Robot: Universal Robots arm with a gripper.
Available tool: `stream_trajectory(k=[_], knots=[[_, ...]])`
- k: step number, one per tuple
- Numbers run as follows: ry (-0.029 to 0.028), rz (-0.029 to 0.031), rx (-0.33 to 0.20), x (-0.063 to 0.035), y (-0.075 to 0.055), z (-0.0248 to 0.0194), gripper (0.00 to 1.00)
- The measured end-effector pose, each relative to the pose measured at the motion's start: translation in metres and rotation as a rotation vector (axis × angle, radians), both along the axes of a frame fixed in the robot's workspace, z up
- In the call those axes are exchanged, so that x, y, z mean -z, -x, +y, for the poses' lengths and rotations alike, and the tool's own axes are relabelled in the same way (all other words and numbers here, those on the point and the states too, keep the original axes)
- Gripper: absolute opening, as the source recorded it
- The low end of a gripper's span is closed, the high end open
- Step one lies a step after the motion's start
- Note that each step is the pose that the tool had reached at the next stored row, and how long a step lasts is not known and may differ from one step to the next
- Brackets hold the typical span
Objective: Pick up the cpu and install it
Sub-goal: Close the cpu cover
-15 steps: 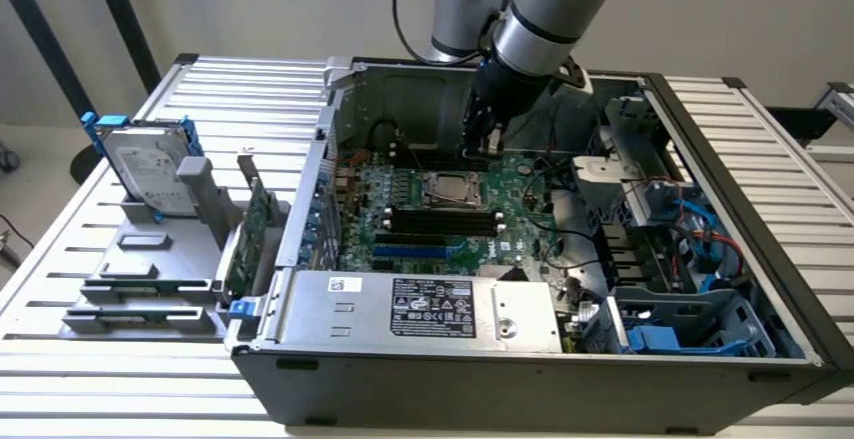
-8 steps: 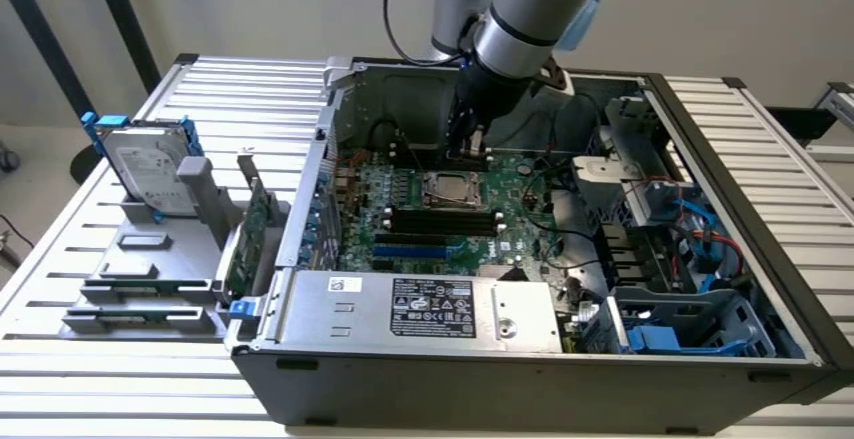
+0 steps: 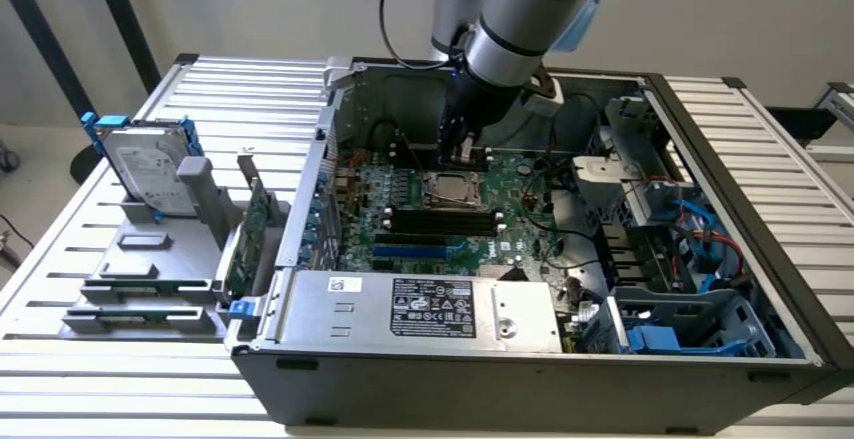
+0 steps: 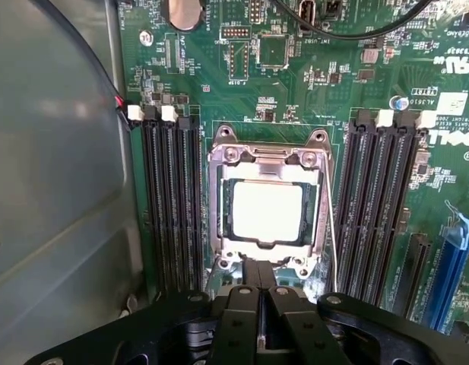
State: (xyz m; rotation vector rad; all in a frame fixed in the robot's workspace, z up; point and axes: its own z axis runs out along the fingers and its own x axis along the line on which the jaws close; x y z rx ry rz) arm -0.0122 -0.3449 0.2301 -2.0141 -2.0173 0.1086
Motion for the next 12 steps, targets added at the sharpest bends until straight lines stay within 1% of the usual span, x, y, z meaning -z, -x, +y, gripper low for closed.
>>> stream_trajectory(k=[9,12], knots=[[0.0,0.0124,0.0,0.0139,0.006,-0.0003,0.11],[0.0,0.0145,0.0,0.0193,0.008,-0.0003,0.11]])
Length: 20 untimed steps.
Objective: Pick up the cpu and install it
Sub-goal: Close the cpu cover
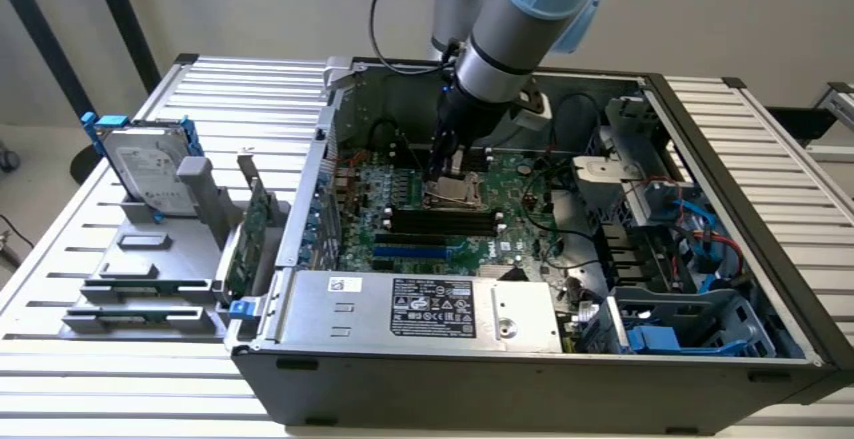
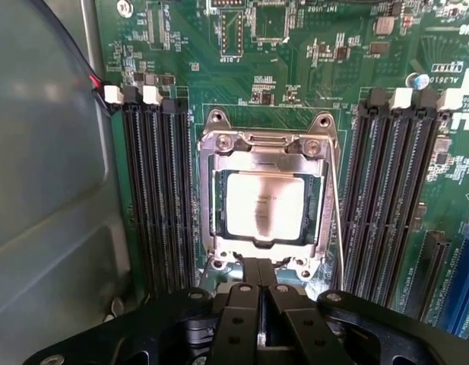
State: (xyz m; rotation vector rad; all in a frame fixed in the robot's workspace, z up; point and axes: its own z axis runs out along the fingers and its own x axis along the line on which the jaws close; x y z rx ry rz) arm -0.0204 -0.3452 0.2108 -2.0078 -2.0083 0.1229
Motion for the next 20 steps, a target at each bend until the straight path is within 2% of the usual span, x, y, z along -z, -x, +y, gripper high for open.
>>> stream_trajectory(k=[5,11,16,20], knots=[[-0.0001,0.0004,0.0,0.0089,0.002,0.0,0.11],[0.0001,0.0032,0.001,0.0121,0.003,0.0,0.11],[-0.0002,0.0034,0.001,0.0117,0.003,0.0,0.11],[-0.001,0.0054,0.001,0.0052,0.003,0.0,0.11]])
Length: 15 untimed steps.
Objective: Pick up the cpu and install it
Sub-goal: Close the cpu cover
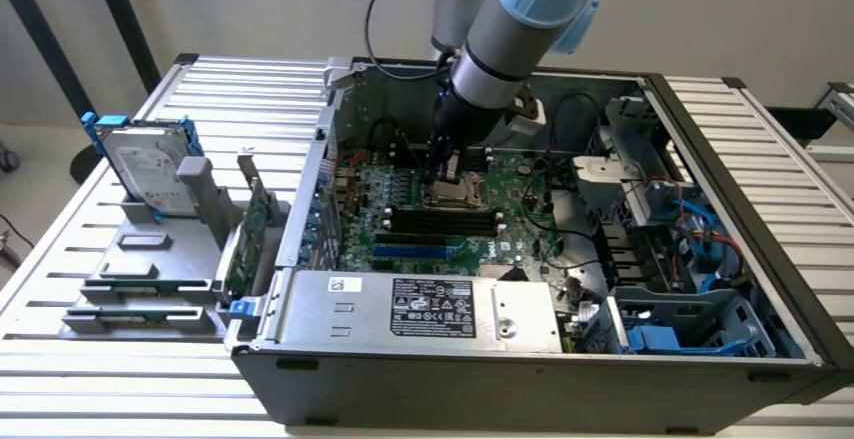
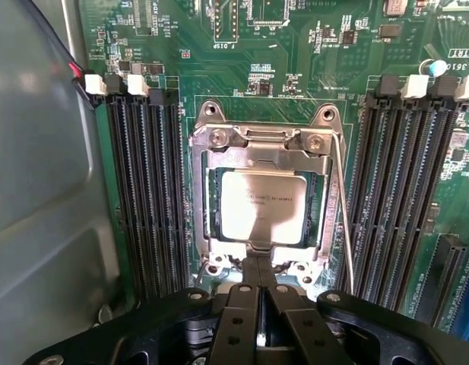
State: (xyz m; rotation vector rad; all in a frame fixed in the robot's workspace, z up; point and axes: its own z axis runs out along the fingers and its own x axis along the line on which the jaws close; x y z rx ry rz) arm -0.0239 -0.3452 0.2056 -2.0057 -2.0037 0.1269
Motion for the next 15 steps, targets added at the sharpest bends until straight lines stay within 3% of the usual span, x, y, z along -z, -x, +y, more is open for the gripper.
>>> stream_trajectory(k=[5,10,15], knots=[[-0.0037,0.0039,0.0,-0.0057,0.007,-0.0001,0.11],[-0.0082,0.0048,0.0,-0.0102,0.025,-0.0004,0.11],[-0.0082,0.0053,0.0,-0.0109,0.03,-0.0003,0.11]])
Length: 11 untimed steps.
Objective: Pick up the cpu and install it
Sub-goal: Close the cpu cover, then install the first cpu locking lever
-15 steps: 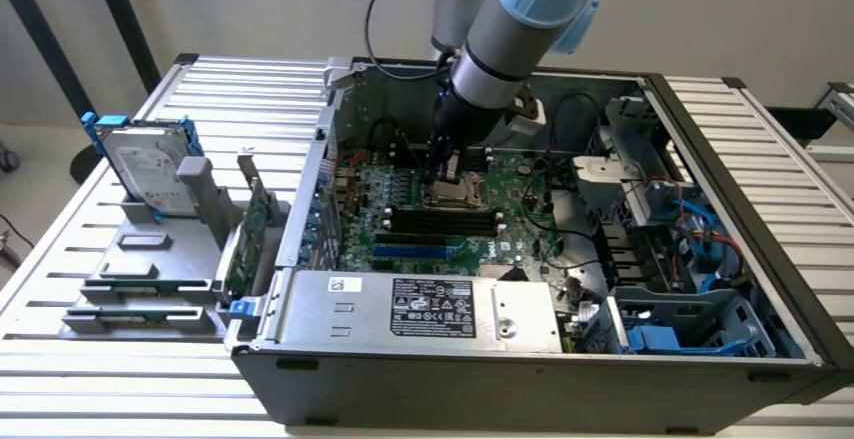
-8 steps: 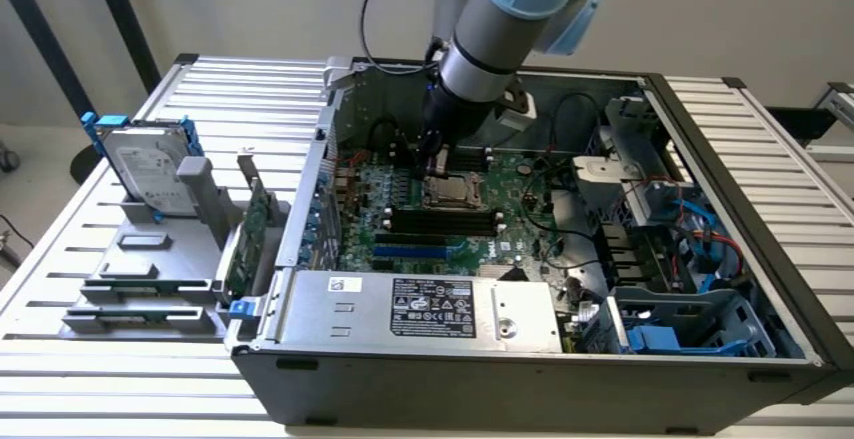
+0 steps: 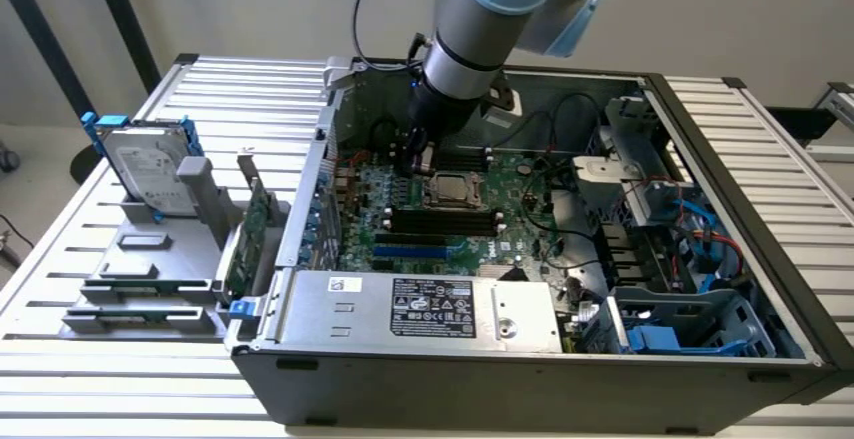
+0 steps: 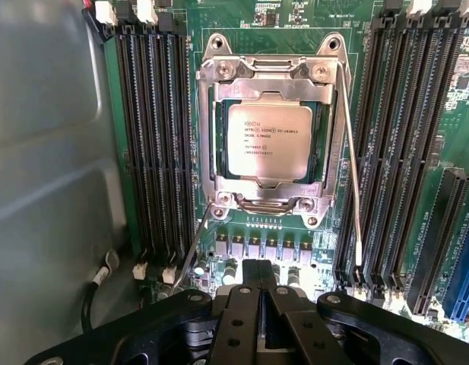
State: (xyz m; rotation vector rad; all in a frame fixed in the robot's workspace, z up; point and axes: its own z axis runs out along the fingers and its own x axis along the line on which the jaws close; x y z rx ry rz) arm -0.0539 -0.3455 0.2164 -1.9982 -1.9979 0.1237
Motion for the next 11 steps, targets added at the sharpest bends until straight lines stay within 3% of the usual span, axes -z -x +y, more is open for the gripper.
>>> stream_trajectory(k=[11], knots=[[0.0,-0.0008,0.0,0.0,0.0008,0.0,0.11]])
